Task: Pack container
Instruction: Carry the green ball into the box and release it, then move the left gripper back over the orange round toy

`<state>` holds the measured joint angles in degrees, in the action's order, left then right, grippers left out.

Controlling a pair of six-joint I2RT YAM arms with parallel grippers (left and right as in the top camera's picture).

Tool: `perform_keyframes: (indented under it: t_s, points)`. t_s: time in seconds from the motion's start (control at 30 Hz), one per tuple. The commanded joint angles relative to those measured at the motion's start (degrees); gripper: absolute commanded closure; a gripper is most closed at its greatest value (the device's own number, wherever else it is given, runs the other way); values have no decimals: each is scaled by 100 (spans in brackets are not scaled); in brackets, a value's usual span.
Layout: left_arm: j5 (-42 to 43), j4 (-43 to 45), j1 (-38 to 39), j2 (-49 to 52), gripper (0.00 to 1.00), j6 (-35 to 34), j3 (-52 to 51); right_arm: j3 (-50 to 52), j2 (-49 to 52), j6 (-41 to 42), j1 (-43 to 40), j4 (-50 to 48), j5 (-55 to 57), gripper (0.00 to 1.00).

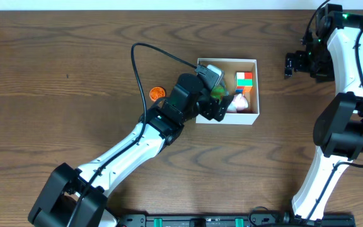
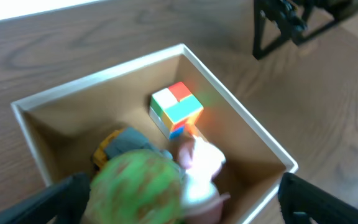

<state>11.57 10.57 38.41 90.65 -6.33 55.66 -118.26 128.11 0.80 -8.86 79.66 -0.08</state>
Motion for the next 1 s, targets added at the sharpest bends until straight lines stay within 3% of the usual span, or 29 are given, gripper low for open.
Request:
perform_keyframes:
  t_s: [0.0,0.33,0.7,0.77,0.87,0.97]
  points:
    - [-380,72,2,-11,2,7,90,15,17,-66,26,-2,2,1]
    - [-758,-162,-195,-621,2,0,90,13,17,-68,26,-2,2,1]
    - [-2815,-2389,-968,-1137,2,-28,87,15,17,-66,26,-2,2,1]
    - [-3213,-2682,-1196,-1108,2,-435,83,15,17,-66,26,-2,2,1]
    - [-3117,-3056,-1635,-1003,2,-1191,83,15,17,-66,26,-2,2,1]
    - [-2518,-3215,-2092,-796,2,-1246,83,15,17,-66,26,-2,0,1]
